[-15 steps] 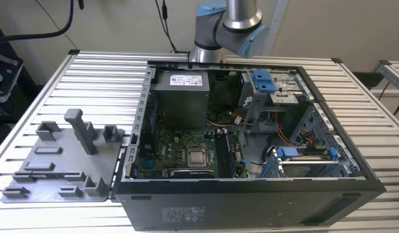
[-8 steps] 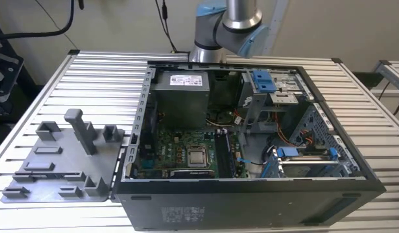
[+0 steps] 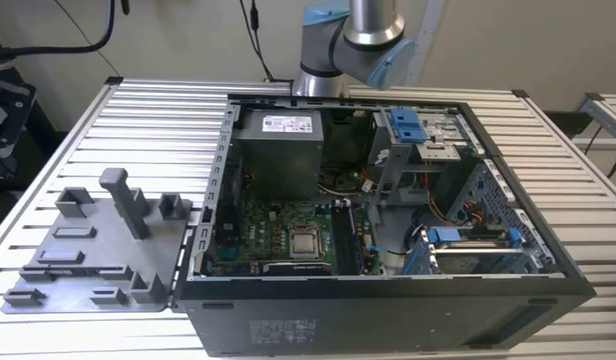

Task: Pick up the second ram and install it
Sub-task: 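Pick up the second ram and move it above second insertion slot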

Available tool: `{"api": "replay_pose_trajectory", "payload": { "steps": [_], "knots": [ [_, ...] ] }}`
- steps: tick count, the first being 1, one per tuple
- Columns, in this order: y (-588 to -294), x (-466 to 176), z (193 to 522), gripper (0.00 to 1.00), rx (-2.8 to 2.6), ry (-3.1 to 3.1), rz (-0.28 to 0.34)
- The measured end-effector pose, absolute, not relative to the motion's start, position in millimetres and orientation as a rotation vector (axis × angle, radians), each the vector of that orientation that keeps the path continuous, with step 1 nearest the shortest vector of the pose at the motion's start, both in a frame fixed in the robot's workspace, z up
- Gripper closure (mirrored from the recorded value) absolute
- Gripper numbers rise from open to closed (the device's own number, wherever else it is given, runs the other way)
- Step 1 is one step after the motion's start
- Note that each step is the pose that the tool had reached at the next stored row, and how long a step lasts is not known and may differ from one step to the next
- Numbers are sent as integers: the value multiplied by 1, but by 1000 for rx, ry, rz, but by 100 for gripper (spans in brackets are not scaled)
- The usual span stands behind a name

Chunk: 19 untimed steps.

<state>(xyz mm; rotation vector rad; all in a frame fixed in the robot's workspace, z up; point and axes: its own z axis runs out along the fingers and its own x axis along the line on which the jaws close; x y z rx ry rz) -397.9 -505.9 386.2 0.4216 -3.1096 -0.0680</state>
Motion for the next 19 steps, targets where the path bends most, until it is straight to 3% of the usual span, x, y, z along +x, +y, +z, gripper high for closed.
{"api": "replay_pose_trajectory", "payload": {
  "steps": [19],
  "knots": [
    [-506, -398, 386, 89, 885, -3004, -65]
  ]
}}
